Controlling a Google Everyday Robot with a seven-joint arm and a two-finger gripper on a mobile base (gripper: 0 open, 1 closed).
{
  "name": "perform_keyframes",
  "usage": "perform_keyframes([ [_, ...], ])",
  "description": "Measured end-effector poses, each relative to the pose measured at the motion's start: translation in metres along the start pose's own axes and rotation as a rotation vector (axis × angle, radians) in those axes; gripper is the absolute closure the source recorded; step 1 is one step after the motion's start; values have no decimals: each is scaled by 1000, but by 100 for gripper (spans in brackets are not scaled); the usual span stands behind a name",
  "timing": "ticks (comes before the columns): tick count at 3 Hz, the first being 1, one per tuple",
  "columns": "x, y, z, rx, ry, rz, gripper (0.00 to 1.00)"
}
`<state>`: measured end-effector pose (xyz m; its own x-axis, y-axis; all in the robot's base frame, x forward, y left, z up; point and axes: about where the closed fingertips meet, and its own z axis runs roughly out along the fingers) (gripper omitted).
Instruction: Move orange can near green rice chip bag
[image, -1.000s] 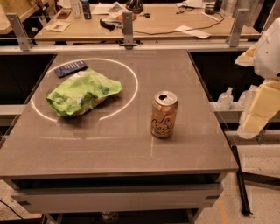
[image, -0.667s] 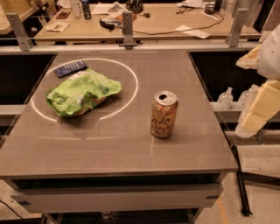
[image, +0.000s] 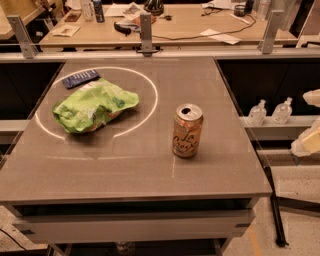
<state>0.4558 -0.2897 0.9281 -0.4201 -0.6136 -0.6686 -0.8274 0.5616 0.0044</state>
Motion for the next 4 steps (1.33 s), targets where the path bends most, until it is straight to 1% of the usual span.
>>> perform_keyframes([
  [1,-5,3,1,-65,-229,73,0],
  [2,-29,14,-10,-127,-436,102,0],
  [3,-40,18,-14,-148,-476,105,0],
  [4,-40,18,-13,-147,-472,104,0],
])
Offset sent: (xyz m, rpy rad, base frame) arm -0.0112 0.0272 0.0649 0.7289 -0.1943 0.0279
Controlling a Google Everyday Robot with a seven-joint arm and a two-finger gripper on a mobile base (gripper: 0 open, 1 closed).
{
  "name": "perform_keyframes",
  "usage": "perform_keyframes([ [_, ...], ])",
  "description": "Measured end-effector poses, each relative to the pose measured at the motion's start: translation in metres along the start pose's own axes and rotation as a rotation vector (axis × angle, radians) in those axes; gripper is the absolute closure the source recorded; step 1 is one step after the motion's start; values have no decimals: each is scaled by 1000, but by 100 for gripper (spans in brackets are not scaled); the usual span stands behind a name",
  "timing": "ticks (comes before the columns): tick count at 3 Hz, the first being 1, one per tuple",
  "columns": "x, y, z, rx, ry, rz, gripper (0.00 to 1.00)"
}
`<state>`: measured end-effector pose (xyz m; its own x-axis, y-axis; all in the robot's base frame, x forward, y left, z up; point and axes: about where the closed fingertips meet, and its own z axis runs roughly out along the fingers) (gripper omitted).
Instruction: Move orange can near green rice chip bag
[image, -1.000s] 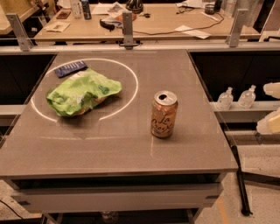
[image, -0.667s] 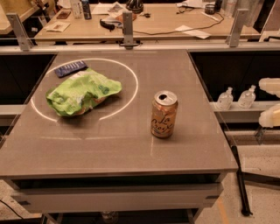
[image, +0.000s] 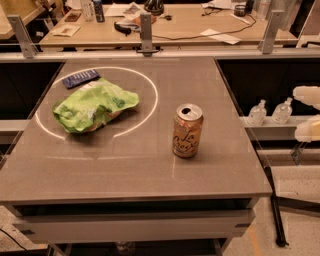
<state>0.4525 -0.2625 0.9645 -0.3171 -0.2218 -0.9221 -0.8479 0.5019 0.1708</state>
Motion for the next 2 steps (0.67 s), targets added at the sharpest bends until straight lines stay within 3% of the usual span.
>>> perform_keyframes([
  [1,5,13,12,3,14,17,0],
  [2,12,33,34,21,-20,3,0],
])
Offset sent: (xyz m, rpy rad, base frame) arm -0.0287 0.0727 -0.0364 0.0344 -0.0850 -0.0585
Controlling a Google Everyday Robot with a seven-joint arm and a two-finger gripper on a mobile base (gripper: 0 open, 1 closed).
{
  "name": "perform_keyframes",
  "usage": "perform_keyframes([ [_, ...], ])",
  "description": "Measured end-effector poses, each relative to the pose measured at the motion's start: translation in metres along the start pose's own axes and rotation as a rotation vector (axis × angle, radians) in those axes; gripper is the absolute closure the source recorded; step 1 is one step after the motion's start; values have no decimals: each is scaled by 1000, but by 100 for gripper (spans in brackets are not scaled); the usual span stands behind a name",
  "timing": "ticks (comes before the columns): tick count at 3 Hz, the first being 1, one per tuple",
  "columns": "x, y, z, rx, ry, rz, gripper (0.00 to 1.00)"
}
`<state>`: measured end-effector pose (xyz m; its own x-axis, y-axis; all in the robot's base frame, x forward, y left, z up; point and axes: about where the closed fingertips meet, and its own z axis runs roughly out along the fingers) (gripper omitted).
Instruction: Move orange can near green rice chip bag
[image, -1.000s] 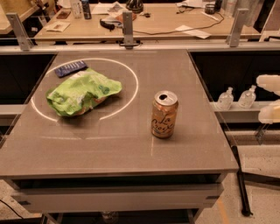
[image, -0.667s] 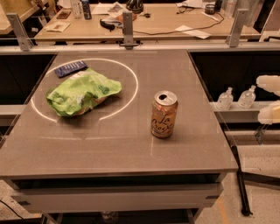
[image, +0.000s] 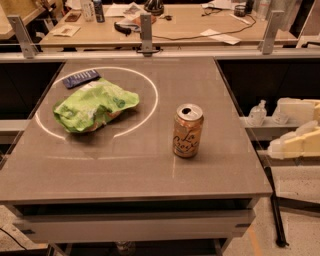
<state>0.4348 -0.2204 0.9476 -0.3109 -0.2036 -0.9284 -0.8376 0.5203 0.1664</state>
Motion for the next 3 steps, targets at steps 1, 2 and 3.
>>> perform_keyframes([
  [1,12,9,21,7,-62,-66,0],
  [2,28,7,35,10,-104,-133,0],
  [3,46,3,50,-17,-120,-190,0],
])
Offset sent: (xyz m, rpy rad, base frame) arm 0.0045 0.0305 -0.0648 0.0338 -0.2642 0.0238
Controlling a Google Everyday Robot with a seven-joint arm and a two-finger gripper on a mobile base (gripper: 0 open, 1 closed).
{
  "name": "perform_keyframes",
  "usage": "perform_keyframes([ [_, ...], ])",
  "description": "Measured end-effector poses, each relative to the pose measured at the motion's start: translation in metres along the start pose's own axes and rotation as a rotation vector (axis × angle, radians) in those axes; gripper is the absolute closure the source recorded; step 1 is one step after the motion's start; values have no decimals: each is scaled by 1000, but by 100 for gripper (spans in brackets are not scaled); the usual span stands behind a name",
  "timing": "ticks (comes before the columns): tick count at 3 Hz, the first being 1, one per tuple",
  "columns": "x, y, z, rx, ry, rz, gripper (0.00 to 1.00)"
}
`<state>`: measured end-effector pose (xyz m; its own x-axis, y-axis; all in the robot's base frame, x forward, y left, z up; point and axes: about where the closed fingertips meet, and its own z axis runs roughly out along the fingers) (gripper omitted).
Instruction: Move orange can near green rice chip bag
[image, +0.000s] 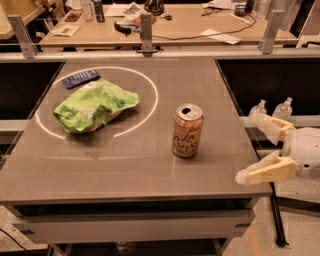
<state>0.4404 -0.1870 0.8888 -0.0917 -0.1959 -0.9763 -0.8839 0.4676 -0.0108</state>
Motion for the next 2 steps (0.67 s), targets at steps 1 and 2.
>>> perform_keyframes([
  [1,12,-2,18,-30,-22,-19,0],
  [2,11,-10,56,-83,-54,-28,0],
])
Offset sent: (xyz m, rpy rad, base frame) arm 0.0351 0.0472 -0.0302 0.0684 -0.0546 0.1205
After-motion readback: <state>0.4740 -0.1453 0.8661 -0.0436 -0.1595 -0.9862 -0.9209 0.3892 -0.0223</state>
